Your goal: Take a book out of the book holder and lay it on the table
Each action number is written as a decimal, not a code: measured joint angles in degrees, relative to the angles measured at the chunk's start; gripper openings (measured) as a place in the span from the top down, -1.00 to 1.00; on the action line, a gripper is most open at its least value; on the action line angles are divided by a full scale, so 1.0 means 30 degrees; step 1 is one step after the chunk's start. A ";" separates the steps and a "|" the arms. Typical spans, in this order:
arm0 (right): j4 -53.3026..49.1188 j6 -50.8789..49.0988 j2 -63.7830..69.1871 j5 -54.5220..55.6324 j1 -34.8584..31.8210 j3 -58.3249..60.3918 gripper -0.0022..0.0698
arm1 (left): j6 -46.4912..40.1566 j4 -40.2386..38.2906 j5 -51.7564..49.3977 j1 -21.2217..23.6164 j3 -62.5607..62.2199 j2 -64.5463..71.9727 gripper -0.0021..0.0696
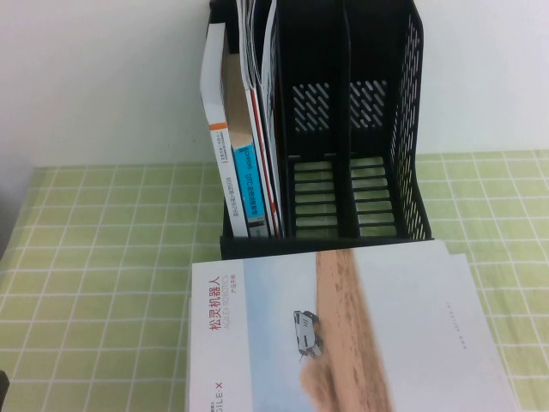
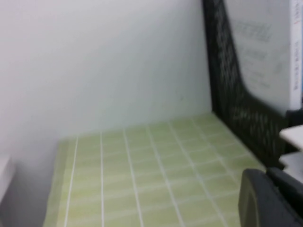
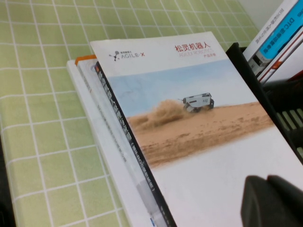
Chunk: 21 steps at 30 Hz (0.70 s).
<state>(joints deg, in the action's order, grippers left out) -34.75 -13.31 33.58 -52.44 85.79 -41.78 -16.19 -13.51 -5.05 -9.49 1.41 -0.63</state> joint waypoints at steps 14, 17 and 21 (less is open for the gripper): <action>0.0000 0.0000 0.0000 0.0000 0.0000 0.0000 0.94 | 0.6477 0.3206 -0.4907 0.1503 -0.0035 -0.0040 0.95; 0.0000 0.0000 0.0000 0.0000 0.0000 0.0000 0.94 | 0.6508 0.3206 -0.4907 0.1503 -0.0035 -0.0040 0.95; 0.0000 0.0000 0.0000 0.0000 0.0000 0.0000 0.94 | 0.6508 0.3206 -0.4907 0.1503 -0.0035 -0.0040 0.95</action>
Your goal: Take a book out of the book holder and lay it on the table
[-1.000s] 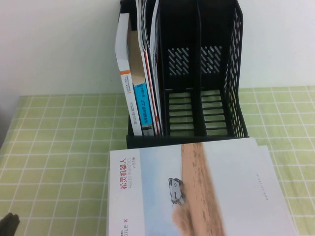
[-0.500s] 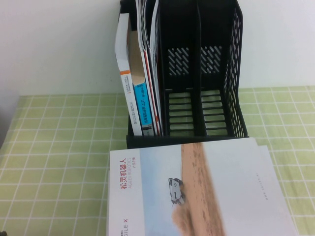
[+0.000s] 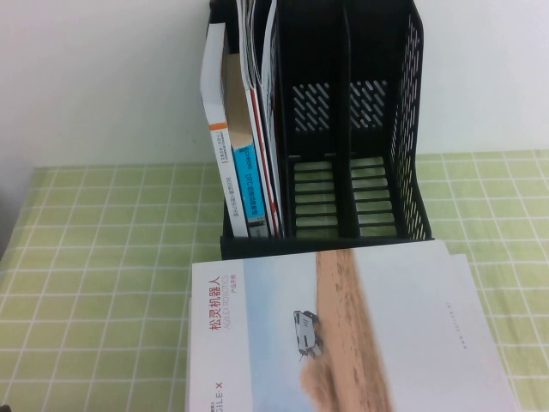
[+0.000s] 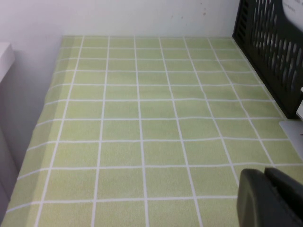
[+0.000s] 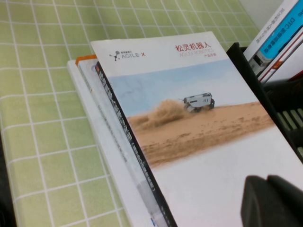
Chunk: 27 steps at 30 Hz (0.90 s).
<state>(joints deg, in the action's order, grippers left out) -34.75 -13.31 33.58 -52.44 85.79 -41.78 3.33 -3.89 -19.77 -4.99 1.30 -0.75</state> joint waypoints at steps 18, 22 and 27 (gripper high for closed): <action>0.0929 -0.0293 -0.1845 0.4188 -0.7477 0.0688 0.94 | 0.0039 0.0000 0.0000 0.0000 0.0000 0.0000 0.95; 0.2108 -0.2131 -0.3005 0.9626 -1.4667 0.3414 0.95 | 0.0039 0.0000 0.0000 0.0000 0.0000 0.0000 0.95; 0.3096 -0.4782 -0.5610 1.5732 -2.2621 0.8381 0.95 | 0.0075 0.0000 0.0000 0.0000 0.0000 0.0000 0.95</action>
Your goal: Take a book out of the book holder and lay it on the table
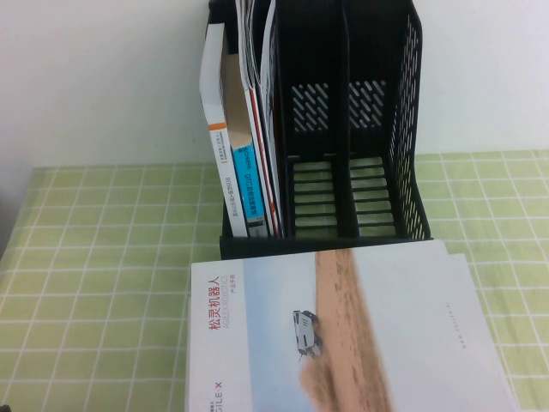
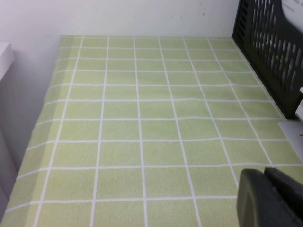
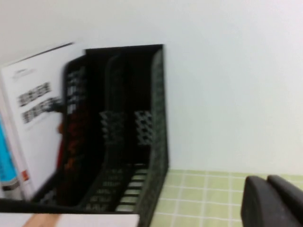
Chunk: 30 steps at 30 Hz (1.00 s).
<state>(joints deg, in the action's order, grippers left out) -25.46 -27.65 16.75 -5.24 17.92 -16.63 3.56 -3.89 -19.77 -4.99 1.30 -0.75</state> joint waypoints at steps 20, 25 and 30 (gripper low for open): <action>0.0821 -0.0064 -0.5785 -0.4880 -0.6079 0.5264 0.94 | 0.0000 0.0000 0.0000 0.0000 0.0000 0.0000 0.95; 0.2657 0.0049 -0.5785 -0.4128 -0.6079 0.6066 0.95 | 0.0000 0.0000 0.0000 0.0000 0.0000 0.0000 0.95; 0.2873 0.1269 -0.5785 -0.4128 -0.6079 0.6066 0.95 | -0.0025 0.0000 0.0000 0.0000 0.0000 0.0000 0.95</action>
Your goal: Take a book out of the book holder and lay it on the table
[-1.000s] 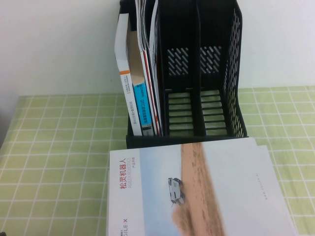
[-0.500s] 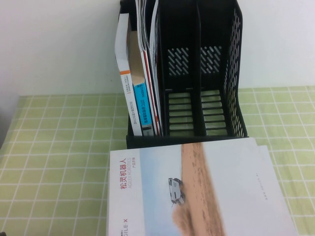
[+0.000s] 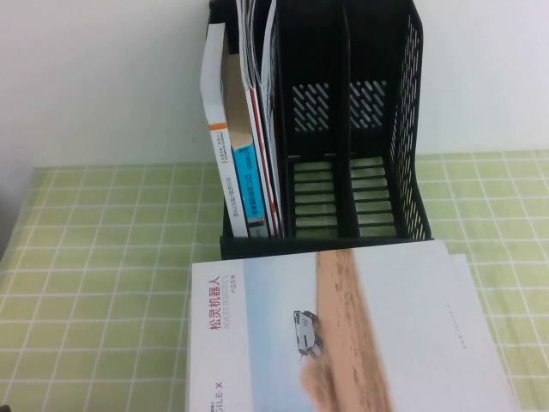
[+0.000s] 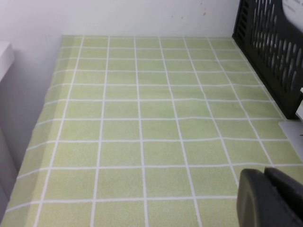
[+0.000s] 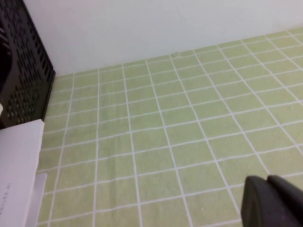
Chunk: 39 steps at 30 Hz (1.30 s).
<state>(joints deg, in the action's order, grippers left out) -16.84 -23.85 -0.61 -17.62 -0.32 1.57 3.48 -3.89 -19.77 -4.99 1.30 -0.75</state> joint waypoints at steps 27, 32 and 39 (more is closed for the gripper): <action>0.7013 0.9739 0.0000 -0.1116 0.0000 0.0000 0.95 | 0.0040 0.0000 -0.0028 0.0000 0.0000 0.0000 0.95; 0.7013 0.9739 0.0000 -0.1116 0.0000 0.0000 0.95 | 0.0040 0.0000 -0.0028 0.0000 0.0000 0.0000 0.95; 0.7046 0.9739 0.0000 -0.1116 0.0000 0.0000 0.94 | 0.0040 0.0000 -0.0028 0.0000 0.0000 0.0000 0.95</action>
<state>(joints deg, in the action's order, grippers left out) 4.30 5.37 -0.61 -20.97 -0.32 1.57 3.60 -3.89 -19.86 -4.99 1.30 -0.75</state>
